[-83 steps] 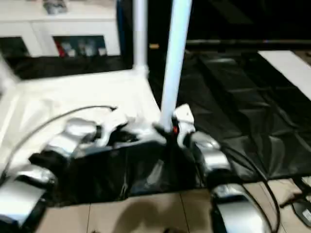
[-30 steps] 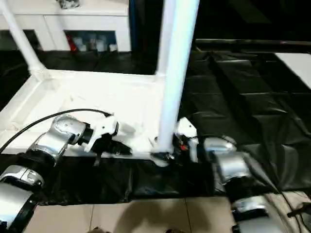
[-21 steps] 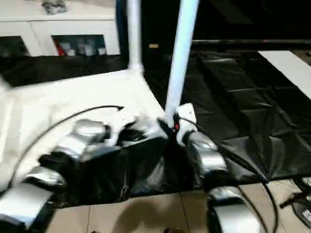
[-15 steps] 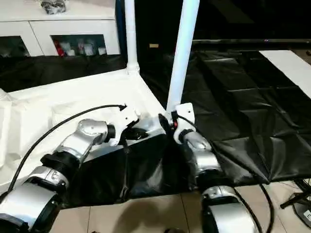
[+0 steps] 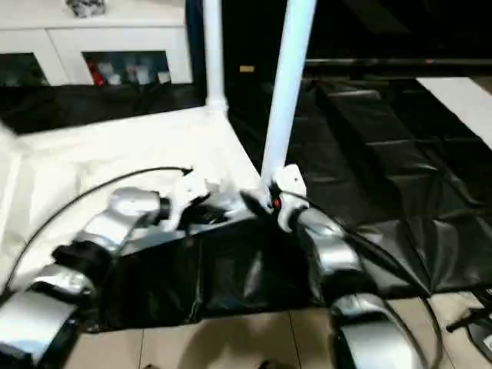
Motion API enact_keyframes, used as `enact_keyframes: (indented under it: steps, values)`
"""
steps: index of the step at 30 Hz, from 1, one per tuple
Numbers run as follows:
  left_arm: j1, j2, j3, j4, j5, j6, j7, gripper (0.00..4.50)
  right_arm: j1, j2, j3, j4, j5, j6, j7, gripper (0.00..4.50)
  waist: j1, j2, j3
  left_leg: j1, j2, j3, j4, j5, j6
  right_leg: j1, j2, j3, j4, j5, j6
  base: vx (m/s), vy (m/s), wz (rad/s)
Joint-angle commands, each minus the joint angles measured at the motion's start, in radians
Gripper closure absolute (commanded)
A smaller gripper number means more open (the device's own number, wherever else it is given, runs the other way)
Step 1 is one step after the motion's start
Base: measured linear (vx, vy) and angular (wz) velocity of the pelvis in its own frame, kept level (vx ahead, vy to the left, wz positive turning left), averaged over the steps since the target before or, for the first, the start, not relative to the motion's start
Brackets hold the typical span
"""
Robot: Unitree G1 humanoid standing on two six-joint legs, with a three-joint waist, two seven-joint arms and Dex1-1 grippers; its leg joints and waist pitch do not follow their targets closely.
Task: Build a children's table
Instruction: Rotate leg to tighten
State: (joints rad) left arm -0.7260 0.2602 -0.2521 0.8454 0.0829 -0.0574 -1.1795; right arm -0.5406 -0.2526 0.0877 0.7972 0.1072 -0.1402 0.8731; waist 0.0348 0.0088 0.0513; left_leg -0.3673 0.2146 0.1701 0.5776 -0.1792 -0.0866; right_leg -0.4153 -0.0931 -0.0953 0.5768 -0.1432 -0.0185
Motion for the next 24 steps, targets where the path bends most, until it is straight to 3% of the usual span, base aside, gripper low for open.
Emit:
enact_keyframes:
  steps: [1,6,7,8,10,19,24]
  values:
    - [-0.001,-0.001,-0.032,-0.034,-0.015,-0.028,-0.092,4.50,0.023,-0.007,0.056,-0.047,0.007,0.012,0.121,0.56,0.006,-0.001,-0.072,0.002,0.016,0.013,-0.058,-0.201,0.123,0.068,-0.041,0.041,-0.053,-0.193,-0.256,0.000,0.000,0.00]
    - [-0.004,0.038,-0.047,-0.029,-0.026,-0.038,-0.187,4.50,0.052,-0.069,0.114,-0.106,0.026,0.049,0.308,0.56,0.015,0.001,-0.067,0.007,0.020,0.012,-0.063,-0.251,0.100,0.062,-0.044,0.041,-0.059,-0.264,-0.249,0.000,0.000,0.00]
    - [-0.009,0.053,-0.055,-0.024,-0.022,-0.040,-0.220,4.50,0.054,-0.089,0.139,-0.115,0.014,0.067,0.361,0.56,0.016,-0.003,-0.066,0.008,0.018,0.012,-0.063,-0.267,0.089,0.062,-0.044,0.041,-0.062,-0.296,-0.240,0.000,0.000,0.00]
    - [-0.009,0.053,-0.055,-0.024,-0.022,-0.040,-0.220,4.50,0.054,-0.089,0.139,-0.115,0.014,0.067,0.361,0.83,0.018,-0.002,-0.066,0.008,0.018,0.011,-0.064,-0.272,0.087,0.062,-0.043,0.040,-0.062,-0.309,-0.235,0.000,0.000,0.00]
    - [-0.013,0.064,-0.061,-0.019,-0.020,-0.046,-0.248,4.50,0.052,-0.097,0.150,-0.119,0.008,0.077,0.395,0.90,0.021,-0.002,-0.064,0.010,0.018,0.011,-0.065,-0.290,0.074,0.060,-0.046,0.042,-0.068,-0.357,-0.215,0.000,0.000,0.00]
    - [-0.016,0.082,-0.067,-0.015,-0.029,-0.041,-0.322,4.50,0.040,-0.100,0.160,-0.144,0.029,0.124,0.459,1.66,0.025,-0.001,-0.068,0.009,0.018,0.011,-0.063,-0.250,0.069,0.062,-0.044,0.042,-0.060,-0.286,-0.233,0.000,0.000,0.00]
    - [-0.012,0.068,-0.055,-0.012,-0.026,-0.018,-0.267,4.50,0.067,-0.076,0.123,-0.162,0.051,0.150,0.385,1.75,0.027,-0.004,-0.068,0.010,0.018,0.012,-0.063,-0.246,0.068,0.062,-0.045,0.042,-0.061,-0.305,-0.224,0.000,0.000,0.00]
